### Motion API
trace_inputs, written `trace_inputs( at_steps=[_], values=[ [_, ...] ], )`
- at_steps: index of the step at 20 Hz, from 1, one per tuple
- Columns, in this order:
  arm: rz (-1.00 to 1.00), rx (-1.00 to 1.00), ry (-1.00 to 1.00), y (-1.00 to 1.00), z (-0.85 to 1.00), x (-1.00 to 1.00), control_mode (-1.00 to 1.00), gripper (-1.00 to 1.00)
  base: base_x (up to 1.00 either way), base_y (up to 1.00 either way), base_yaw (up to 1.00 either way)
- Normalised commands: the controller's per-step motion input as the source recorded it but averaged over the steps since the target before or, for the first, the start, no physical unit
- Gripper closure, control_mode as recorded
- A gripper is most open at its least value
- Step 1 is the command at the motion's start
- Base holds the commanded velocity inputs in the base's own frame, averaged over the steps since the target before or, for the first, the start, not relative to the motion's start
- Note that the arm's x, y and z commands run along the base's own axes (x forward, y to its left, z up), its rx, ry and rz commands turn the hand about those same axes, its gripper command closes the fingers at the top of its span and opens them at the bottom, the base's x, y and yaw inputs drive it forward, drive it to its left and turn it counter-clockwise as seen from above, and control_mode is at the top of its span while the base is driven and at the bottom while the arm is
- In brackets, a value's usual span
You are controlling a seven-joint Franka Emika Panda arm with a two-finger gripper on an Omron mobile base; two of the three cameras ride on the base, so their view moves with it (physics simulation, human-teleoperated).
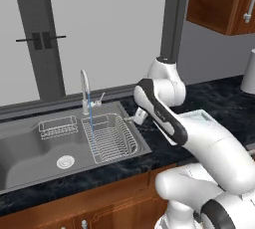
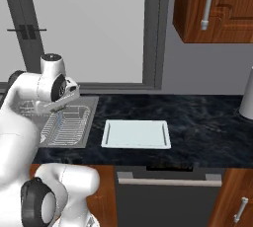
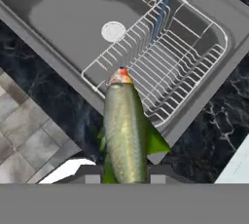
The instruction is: Take the fish out of the fridge, briefly rinse it in the sink, and place it on the tray next to the sink.
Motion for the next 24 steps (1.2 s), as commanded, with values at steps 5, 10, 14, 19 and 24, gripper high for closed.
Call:
trace_inputs(
  at_steps=[5, 10, 14, 19, 24],
  values=[
    [-0.22, -0.28, -0.14, -1.0, 0.18, -0.37, -1.0, 1.0, 0.0, 0.0, 0.0],
    [-0.26, -0.11, 0.0, -1.0, 0.13, 0.15, -1.0, 1.0, 0.0, 0.0, 0.0],
    [-0.26, 0.0, 0.0, -1.0, 0.28, 0.34, -1.0, 1.0, 0.0, 0.0, 0.0],
    [-0.06, 0.08, 0.03, -0.8, 0.18, 0.58, -1.0, 1.0, 0.0, 0.0, 0.0],
    [0.0, 0.03, 0.17, -0.47, -0.14, 0.57, -1.0, 1.0, 0.0, 0.0, 0.0]
  ],
)
